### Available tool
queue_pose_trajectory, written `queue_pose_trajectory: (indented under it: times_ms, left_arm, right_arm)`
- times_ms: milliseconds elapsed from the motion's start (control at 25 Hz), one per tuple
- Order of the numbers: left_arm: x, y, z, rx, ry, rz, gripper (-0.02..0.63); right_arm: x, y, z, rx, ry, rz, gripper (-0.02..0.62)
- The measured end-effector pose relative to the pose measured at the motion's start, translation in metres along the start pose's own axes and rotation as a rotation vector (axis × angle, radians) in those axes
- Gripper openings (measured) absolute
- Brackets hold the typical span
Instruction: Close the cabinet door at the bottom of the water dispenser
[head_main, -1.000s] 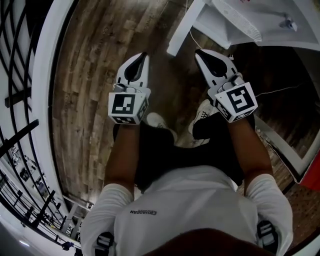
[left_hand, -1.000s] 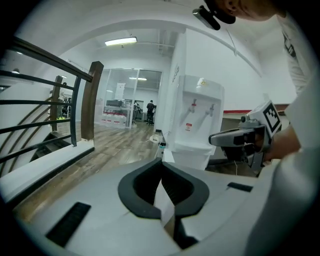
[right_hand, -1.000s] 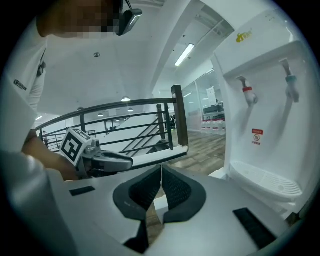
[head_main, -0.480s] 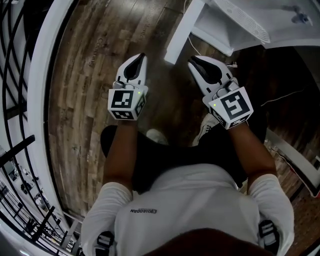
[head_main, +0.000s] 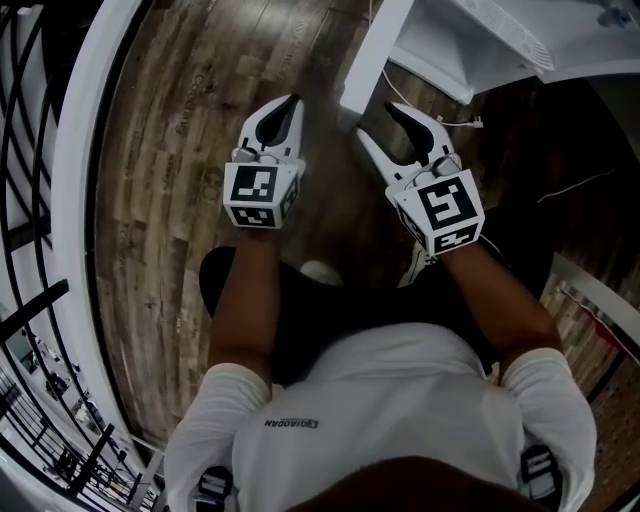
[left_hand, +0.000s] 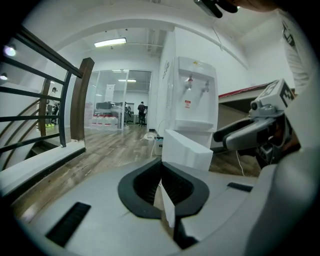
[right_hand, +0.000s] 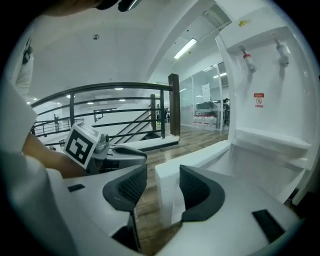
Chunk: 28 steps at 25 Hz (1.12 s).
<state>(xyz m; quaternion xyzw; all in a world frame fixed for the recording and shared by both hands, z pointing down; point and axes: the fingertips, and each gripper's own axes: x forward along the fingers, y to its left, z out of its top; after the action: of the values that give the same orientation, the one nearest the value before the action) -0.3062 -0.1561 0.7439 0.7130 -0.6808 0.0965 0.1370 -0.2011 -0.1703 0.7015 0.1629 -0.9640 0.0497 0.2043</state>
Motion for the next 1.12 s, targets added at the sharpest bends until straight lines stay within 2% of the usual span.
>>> queue_pose_trajectory:
  times_ms: [240, 640, 1120]
  left_arm:
    - [0.005, 0.013, 0.0, -0.027, -0.019, 0.004, -0.005]
    - [0.004, 0.01, 0.005, -0.014, -0.041, -0.029, -0.005]
    - [0.009, 0.004, 0.001, 0.006, -0.025, -0.054, -0.005]
  right_arm:
    - [0.021, -0.004, 0.011, 0.003, -0.033, -0.147, 0.247]
    - [0.044, -0.009, -0.005, -0.008, 0.026, -0.274, 0.253]
    - [0.049, -0.015, -0.017, -0.035, 0.065, -0.296, 0.253]
